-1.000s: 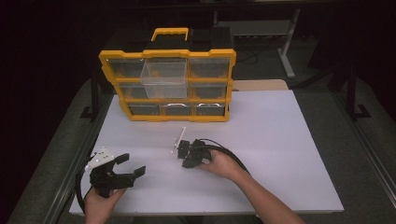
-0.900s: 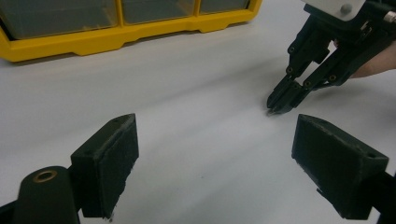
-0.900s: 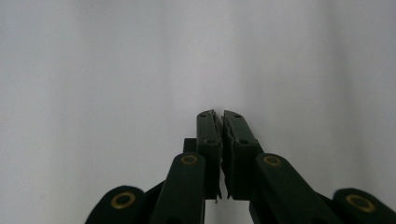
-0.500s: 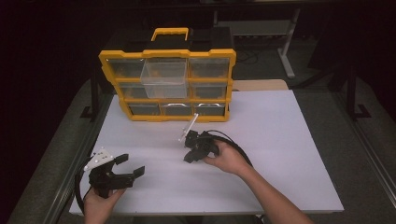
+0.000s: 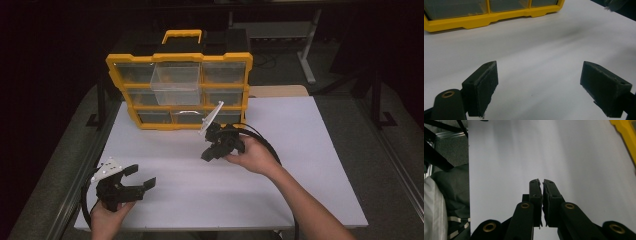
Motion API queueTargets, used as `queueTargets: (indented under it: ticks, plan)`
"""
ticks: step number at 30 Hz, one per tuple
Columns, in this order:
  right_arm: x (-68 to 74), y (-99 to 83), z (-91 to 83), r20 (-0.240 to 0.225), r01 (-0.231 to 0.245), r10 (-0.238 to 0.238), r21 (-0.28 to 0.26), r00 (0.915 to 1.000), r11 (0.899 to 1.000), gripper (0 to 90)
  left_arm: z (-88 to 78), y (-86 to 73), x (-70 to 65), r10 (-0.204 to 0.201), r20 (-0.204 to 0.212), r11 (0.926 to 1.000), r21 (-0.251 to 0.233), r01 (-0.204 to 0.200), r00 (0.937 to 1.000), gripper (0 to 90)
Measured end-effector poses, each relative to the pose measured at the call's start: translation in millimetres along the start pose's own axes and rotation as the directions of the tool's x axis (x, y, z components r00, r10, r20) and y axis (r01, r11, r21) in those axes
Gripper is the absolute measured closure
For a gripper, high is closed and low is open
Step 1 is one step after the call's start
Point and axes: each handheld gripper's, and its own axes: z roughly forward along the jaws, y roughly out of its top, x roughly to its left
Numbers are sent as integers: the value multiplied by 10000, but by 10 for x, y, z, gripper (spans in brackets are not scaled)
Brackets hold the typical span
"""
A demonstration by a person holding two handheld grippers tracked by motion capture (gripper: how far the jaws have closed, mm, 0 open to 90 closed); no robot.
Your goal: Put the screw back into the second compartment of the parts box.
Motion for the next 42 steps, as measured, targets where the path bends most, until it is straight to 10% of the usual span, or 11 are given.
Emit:
queueTargets:
  ticks: [29,42]
  plan:
    - [-51,843,-1346,838,729,-640,-1084,9944,9914,846,20,-4,0,-222,-3,9998,-4,222,9998,144]
    - [-343,1303,-1517,1196,383,-271,-926,9925,9950,844,37,-12,3,-153,73,9999,-37,153,9999,144]
